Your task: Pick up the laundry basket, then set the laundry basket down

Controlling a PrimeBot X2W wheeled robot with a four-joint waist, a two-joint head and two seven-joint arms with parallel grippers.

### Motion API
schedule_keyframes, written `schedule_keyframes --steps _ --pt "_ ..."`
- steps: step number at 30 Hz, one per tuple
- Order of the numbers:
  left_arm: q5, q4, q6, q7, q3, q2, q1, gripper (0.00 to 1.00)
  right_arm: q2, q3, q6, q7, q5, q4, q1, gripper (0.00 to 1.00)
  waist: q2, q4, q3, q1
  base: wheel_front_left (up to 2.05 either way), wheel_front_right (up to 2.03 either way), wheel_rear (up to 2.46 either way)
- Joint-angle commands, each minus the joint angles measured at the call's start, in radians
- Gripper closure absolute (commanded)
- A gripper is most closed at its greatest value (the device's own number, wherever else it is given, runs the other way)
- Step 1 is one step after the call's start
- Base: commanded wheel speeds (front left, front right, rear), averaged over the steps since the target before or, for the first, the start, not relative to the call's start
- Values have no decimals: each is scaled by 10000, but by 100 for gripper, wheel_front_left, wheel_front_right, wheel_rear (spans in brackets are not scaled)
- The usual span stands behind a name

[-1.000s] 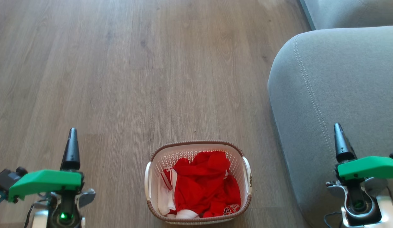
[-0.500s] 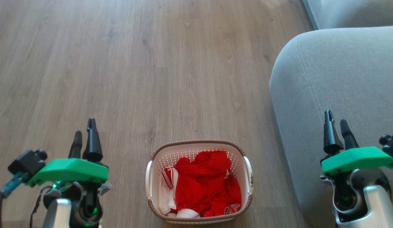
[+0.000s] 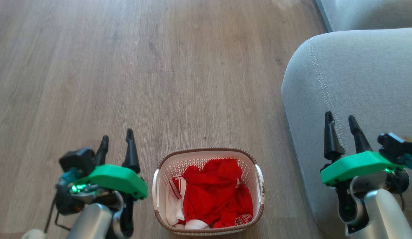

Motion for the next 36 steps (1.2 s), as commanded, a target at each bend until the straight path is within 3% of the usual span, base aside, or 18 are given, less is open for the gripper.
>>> schedule_keyframes --steps 1,9,15,22,36 --pt "359 -218 186 -139 -58 280 -642 0 -214 246 39 -162 -431 -348 -569 0 -1 -2 -16 0 0 0 0" --pt "1053 647 747 -375 -1443 675 -1045 0 -276 634 43 -398 -1595 -105 -651 0 -1 -33 -77 0 0 0 0" --pt "1046 1373 127 -551 -1852 580 -1196 0 -229 886 45 -574 -1814 565 -691 0 -1 -17 -114 0 0 0 0" --pt "1979 1618 -30 -785 -1764 408 -1298 0 -259 1118 49 -809 -2597 814 -916 0 -1 -7 -134 0 0 0 0" --pt "4226 -317 1303 -1195 -1277 162 -1197 0 -135 1118 56 -1219 -3969 232 -1036 0 -1 -20 -19 0 0 0 0"
